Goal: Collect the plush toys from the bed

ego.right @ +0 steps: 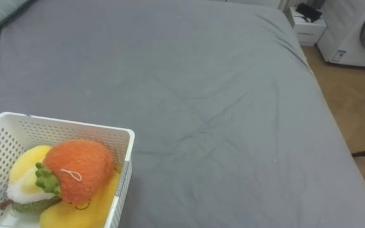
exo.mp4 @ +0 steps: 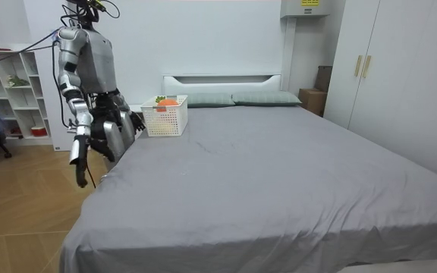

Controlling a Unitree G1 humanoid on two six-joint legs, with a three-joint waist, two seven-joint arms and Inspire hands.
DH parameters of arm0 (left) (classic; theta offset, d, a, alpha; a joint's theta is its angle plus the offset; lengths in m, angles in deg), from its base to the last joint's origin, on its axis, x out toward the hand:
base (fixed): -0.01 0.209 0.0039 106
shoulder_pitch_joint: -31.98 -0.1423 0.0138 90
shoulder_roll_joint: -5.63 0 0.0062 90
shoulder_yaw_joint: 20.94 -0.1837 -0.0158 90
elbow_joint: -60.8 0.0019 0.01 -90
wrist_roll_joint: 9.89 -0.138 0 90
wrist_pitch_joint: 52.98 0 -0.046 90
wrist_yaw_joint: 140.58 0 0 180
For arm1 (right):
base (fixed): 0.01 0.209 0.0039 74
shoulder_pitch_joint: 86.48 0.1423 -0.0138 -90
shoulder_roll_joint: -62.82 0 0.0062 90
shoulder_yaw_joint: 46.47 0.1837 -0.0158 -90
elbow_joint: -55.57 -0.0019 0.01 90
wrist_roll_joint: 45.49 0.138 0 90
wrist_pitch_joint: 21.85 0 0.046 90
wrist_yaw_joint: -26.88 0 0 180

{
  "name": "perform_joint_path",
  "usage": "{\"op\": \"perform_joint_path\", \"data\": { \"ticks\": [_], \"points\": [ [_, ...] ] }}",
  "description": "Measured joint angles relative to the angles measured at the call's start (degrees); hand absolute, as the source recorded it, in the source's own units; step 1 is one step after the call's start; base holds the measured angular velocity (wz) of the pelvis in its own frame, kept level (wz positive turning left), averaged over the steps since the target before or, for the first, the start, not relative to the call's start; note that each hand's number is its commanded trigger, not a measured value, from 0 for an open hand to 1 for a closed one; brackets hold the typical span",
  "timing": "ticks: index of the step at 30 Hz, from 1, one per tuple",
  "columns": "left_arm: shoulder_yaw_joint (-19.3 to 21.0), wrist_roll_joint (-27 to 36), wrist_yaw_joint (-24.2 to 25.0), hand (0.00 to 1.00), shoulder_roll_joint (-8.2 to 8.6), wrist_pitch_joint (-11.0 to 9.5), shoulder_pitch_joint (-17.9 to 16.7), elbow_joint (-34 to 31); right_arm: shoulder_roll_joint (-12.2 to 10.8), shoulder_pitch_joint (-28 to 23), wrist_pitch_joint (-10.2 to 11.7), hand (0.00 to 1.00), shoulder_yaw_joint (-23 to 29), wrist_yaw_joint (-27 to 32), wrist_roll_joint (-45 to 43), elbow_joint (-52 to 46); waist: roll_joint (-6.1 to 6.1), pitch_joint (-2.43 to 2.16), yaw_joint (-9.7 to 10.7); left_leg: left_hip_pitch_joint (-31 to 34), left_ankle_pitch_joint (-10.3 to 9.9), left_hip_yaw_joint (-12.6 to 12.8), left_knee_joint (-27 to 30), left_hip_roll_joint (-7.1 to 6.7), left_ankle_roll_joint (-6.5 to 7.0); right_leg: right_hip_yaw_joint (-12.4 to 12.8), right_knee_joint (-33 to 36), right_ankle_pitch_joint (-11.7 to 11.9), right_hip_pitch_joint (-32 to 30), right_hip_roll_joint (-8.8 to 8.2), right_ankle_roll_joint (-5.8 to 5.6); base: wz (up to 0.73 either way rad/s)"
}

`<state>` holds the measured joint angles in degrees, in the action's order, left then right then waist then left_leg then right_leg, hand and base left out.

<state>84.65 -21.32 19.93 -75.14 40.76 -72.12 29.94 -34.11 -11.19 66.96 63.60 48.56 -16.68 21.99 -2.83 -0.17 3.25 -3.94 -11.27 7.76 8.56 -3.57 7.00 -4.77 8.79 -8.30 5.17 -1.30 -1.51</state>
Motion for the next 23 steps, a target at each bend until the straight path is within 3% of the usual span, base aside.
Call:
{"op": "perform_joint_path", "data": {
  "ticks": [1,2,6,7,10,13,17,23],
  "points": [
    [0.1,0.0,0.1,0.0,-0.01,0.0,0.0,0.1,-0.1,0.0,0.0,0.0,0.0,-1.0,0.1,3.1,0.43,-0.23,0.1,0.0,-0.2,0.0,0.2,0.03,0.02,-0.1,0.0,0.0,0.1,-0.05,0.0,0.0],
    [0.3,0.0,0.3,0.0,-0.04,0.0,-0.3,0.4,-0.2,0.1,-0.2,0.0,0.0,-2.1,-0.1,6.1,0.02,0.05,0.0,-0.1,-0.2,0.0,0.2,0.02,0.03,0.1,0.1,0.0,0.2,-0.12,0.0,0.0],
    [1.7,-0.2,1.5,0.0,-0.06,0.3,-0.5,0.7,-0.3,-0.2,-1.4,0.0,-0.1,-6.7,-0.7,12.3,0.53,-0.12,0.1,-0.5,-0.5,-0.2,0.4,0.02,-0.25,-0.1,0.1,0.0,0.7,0.07,0.03,0.02],
    [2.1,-0.3,1.8,0.0,-0.01,0.8,-0.4,0.7,-0.4,-0.4,-1.9,0.0,-0.3,-8.3,-2.8,14.0,0.29,0.08,0.1,-0.5,-0.6,-0.4,0.7,0.02,-0.27,0.0,0.1,-0.1,0.8,0.09,0.06,0.05],
    [2.2,-0.3,2.5,0.0,0.03,2.0,-0.4,1.9,-0.3,0.3,-4.1,0.0,-1.6,-11.9,-11.8,17.8,0.6,-0.02,-0.3,-0.6,-0.7,-0.4,0.8,0.07,-0.28,0.0,0.2,-0.1,0.9,0.16,0.09,0.0],
    [2.0,-0.3,2.7,0.0,0.15,4.3,0.3,3.0,-0.2,1.9,-7.3,0.0,-6.0,-14.8,-18.9,21.4,0.9,-0.16,-0.4,-0.8,-0.6,-0.3,0.9,0.11,-0.02,-0.1,0.2,-0.1,0.9,0.18,0.09,0.0],
    [1.0,-0.4,3.5,0.0,0.28,6.2,0.8,5.0,-0.2,3.4,-10.8,0.0,-11.1,-18.5,-25.3,23.3,1.11,0.07,-0.8,-1.6,-0.6,-0.2,0.6,0.12,-0.04,0.0,0.0,-0.1,1.6,0.24,0.1,0.0],
    [-0.2,-0.4,4.0,0.0,0.92,7.7,1.3,5.0,-0.3,4.7,-13.0,0.0,-14.3,-21.8,-31.2,23.7,1.42,0.13,-1.3,-1.8,-0.7,-0.1,0.5,0.15,-0.28,0.0,0.0,-0.1,1.9,0.28,0.12,-0.01]
  ]
}}
